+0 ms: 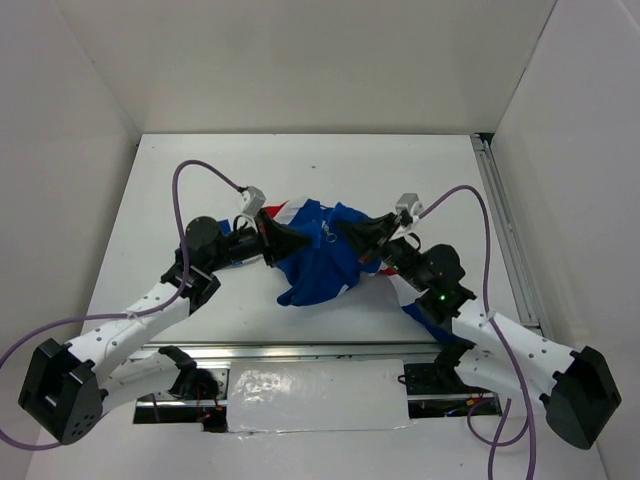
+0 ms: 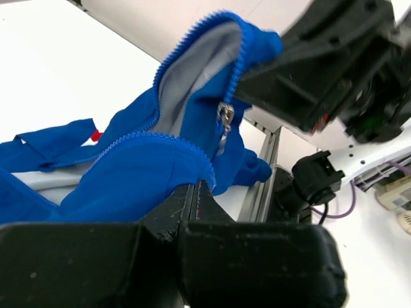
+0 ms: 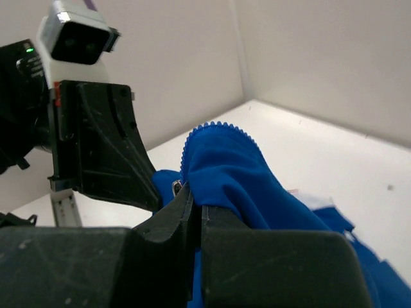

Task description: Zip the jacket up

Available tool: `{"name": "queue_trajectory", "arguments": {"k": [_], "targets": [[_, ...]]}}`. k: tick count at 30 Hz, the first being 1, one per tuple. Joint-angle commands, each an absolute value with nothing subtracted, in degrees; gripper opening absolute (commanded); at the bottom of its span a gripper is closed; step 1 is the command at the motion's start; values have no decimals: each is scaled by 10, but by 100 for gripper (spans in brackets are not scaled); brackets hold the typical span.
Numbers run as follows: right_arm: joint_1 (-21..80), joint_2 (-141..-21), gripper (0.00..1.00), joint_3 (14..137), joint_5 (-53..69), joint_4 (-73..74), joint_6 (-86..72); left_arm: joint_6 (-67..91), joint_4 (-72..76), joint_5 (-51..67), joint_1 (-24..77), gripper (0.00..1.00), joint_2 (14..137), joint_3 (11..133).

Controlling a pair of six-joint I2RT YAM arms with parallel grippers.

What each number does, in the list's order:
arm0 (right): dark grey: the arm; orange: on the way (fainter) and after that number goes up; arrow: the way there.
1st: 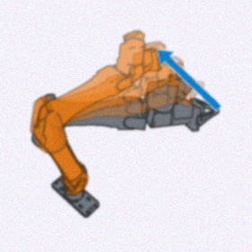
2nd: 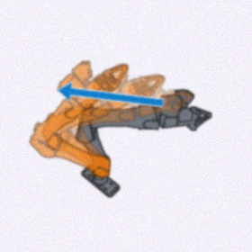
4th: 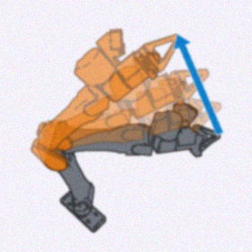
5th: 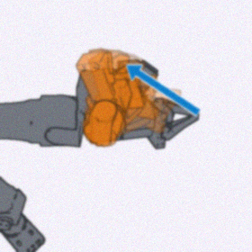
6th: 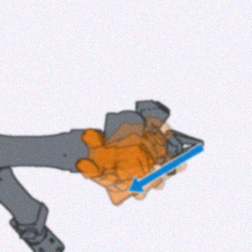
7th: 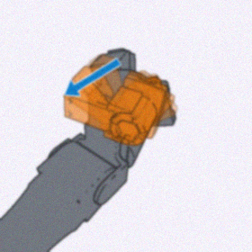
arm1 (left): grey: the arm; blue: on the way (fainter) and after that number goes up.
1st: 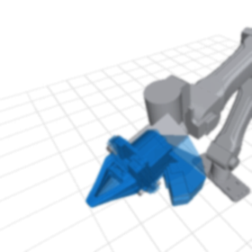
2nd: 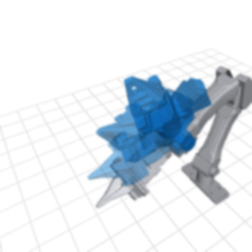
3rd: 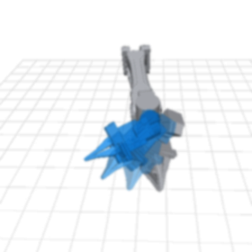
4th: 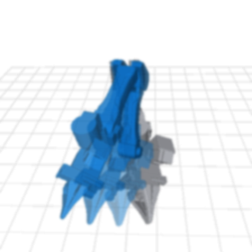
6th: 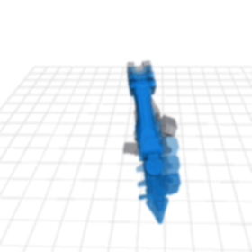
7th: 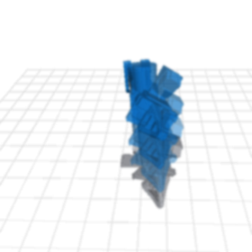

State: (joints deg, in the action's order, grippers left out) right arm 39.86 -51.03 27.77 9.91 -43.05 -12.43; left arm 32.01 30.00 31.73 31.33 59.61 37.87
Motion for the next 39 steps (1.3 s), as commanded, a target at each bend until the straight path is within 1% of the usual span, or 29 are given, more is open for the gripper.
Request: {"name": "queue_trajectory", "arguments": {"k": [1,2,3,7,8,11,14,17,21,24,28,33,39], "targets": [[377,-512,0,341,103,-364,-192,289,444,322,316,0,598,354],[373,-524,0,359,103,-294,-209,280,475,317,316,0,603,350],[365,-531,0,382,111,-274,-215,279,489,314,316,0,606,346],[317,-568,0,376,212,-271,-258,279,563,300,316,0,619,316],[293,-586,0,371,239,-285,-277,277,592,294,316,0,624,312],[267,-615,0,353,341,-344,-295,269,644,275,316,0,637,298],[268,-624,0,331,380,-387,-294,252,666,249,316,0,652,295],[268,-626,0,322,413,-417,-301,248,714,252,316,0,682,294],[268,-625,0,325,417,-405,-317,247,804,240,317,0,731,282],[266,-623,0,328,403,-386,-337,242,824,232,317,0,744,279],[265,-626,0,328,376,-386,-357,254,850,243,318,0,748,268],[263,-638,0,340,332,-345,-359,265,877,236,319,0,743,255],[256,-644,0,335,338,-351,-365,279,902,225,319,0,723,234]]}}
